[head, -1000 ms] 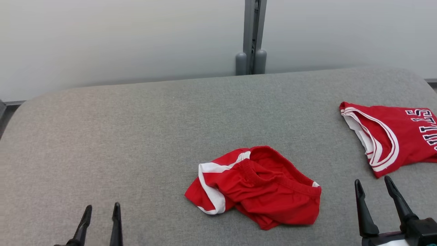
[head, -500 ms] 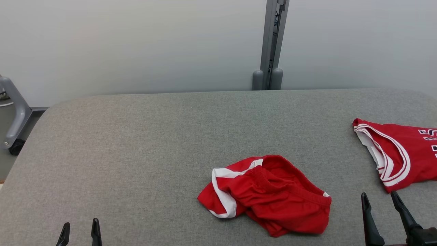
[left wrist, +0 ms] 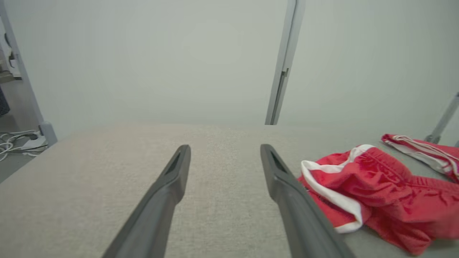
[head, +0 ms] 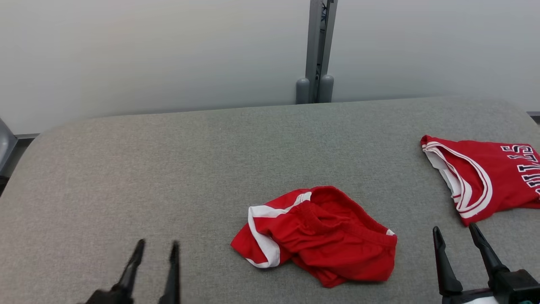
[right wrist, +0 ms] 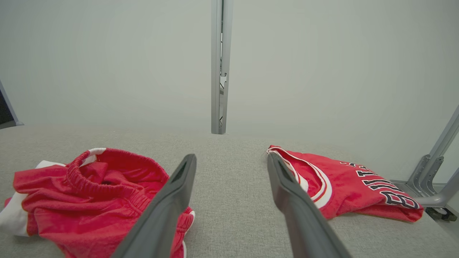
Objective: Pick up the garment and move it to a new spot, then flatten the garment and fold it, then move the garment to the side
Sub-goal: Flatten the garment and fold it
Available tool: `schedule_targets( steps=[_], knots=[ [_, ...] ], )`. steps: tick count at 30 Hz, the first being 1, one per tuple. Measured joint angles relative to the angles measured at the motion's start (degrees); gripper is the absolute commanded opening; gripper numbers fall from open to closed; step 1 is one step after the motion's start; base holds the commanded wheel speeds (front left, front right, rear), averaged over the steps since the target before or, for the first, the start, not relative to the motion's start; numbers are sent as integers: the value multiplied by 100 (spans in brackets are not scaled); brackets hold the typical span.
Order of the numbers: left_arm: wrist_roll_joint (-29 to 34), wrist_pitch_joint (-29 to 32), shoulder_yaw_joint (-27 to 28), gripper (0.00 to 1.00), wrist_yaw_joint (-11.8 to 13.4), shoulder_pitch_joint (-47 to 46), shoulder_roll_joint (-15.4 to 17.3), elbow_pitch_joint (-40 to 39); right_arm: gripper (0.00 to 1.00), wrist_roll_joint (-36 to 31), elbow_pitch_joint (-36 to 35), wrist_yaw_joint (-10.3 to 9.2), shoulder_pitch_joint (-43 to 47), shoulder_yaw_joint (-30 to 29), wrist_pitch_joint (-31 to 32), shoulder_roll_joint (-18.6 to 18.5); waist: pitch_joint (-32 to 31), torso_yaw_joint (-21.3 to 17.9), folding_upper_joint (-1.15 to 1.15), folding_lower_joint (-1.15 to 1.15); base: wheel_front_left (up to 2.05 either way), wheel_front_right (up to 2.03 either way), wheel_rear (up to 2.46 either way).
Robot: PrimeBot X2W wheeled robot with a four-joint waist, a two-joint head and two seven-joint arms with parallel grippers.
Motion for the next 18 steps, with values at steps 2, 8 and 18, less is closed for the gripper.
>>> schedule_targets(
  steps=[2, 8, 18],
  knots=[
    [-34, 24, -490, 100, -68, -381, -3, 166, 100, 16, -34, 0, -68, 69, 0, 0, 53, -82, 0, 0, 0, 0, 0],
    [-267, 1106, -1886, 100, -92, -2062, -12, 684, 100, 187, -158, 0, -374, 356, 0, 1, 355, -382, 0, 0, 0, 0, 0],
    [-610, 2161, -2977, 100, 285, -3600, -13, 2057, 100, 441, -66, 0, -609, 497, 0, -1, 829, -1080, 0, 0, 0, 0, 0]
  ],
)
